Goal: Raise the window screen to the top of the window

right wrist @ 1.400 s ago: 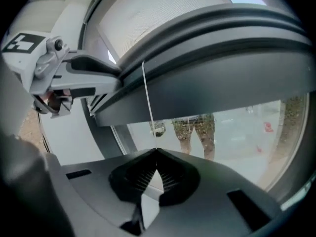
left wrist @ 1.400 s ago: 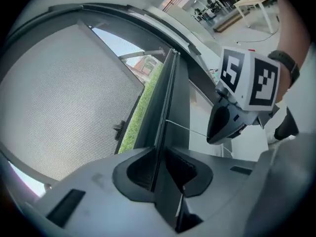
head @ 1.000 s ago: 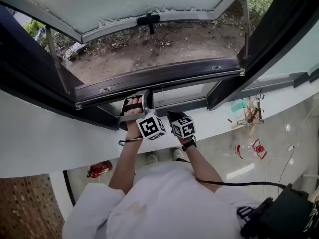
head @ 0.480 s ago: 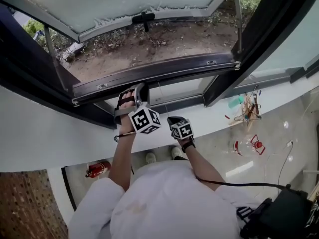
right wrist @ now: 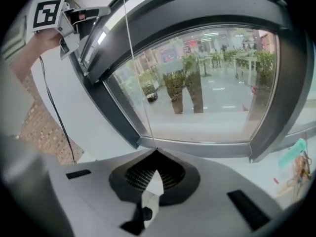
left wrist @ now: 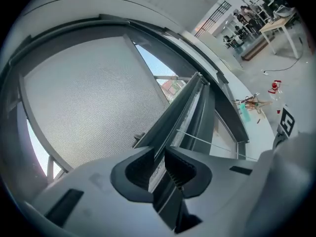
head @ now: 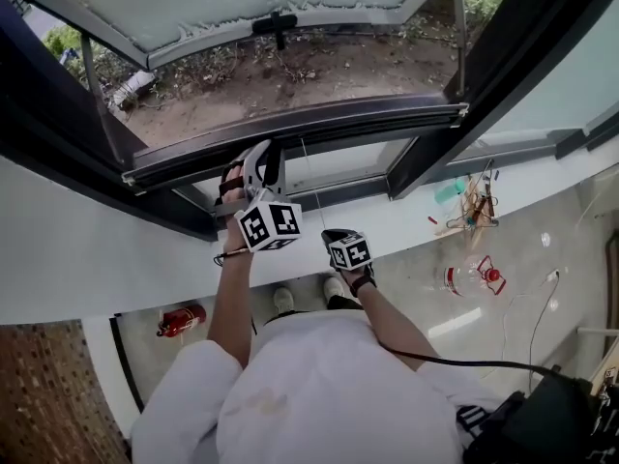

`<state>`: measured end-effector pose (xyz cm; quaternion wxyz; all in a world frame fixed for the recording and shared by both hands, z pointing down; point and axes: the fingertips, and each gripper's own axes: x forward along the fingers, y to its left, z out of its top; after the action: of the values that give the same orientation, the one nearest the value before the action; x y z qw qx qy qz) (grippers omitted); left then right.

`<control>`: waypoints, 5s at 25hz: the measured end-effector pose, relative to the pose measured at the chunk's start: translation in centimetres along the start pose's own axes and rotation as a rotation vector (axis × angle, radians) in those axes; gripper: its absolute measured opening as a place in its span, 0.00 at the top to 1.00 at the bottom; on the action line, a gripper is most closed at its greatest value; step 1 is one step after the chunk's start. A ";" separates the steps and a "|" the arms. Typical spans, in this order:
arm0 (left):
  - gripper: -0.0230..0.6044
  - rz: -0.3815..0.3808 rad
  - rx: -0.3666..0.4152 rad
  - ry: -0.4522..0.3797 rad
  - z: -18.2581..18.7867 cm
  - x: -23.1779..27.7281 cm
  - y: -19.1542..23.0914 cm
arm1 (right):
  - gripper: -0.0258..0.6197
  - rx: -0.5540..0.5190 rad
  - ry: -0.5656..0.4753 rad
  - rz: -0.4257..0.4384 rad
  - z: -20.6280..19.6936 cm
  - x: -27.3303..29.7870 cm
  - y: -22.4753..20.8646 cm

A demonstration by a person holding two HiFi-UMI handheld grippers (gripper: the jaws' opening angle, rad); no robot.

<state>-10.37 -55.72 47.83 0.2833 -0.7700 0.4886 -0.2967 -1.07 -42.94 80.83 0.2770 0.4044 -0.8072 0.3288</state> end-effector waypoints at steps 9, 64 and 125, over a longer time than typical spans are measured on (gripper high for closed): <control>0.88 0.003 -0.240 -0.143 2.0 -1.2 2.2 | 0.96 -0.035 -0.120 0.032 1.4 -1.2 1.1; 0.96 -0.135 -0.887 -0.042 -4.9 -6.8 -5.3 | 0.96 -0.351 -0.683 -0.070 19.3 -7.6 6.0; 0.96 -0.148 -0.963 -0.084 -3.6 -6.4 -3.4 | 0.96 -0.359 -1.307 0.256 40.4 -36.7 18.9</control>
<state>-13.23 -49.13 51.58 -0.1076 -0.8577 0.5022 -0.0248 -5.14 -47.53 23.35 -0.2447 0.3690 -0.8920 -0.0911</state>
